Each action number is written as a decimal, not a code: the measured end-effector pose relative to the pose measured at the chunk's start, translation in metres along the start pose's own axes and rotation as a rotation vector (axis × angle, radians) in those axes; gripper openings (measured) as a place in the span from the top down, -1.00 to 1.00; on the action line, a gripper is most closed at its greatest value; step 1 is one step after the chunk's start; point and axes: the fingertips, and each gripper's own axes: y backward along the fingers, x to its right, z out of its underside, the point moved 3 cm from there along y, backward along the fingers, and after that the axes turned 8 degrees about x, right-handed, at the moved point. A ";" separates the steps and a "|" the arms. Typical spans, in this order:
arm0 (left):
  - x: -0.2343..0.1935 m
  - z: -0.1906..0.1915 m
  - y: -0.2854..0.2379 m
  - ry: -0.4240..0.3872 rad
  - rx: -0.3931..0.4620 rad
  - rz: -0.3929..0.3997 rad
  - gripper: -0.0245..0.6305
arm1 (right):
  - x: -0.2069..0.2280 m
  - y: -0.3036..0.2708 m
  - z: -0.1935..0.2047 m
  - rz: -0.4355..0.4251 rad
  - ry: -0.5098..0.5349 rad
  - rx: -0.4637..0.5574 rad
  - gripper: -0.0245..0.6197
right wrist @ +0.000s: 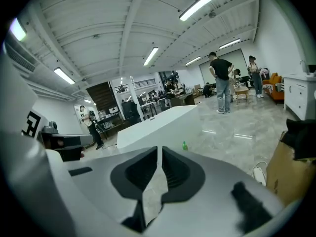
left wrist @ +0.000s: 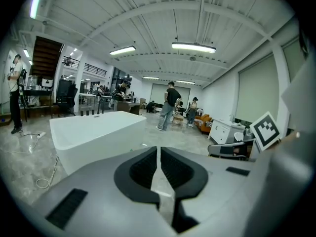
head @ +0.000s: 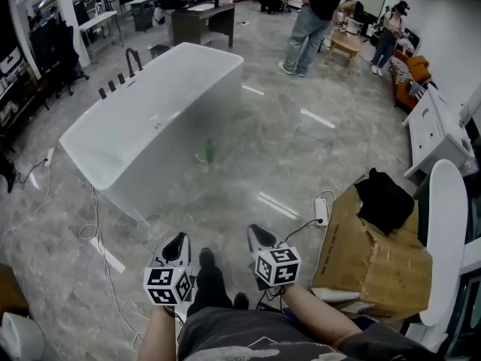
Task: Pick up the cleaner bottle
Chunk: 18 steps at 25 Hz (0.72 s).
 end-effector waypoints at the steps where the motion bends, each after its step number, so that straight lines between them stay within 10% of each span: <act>1: -0.004 -0.001 -0.008 0.005 -0.001 0.002 0.82 | 0.002 -0.005 -0.001 0.003 -0.004 -0.002 0.81; 18: -0.091 -0.024 -0.161 0.058 -0.070 0.082 0.82 | 0.045 -0.152 -0.026 0.124 -0.094 -0.049 0.81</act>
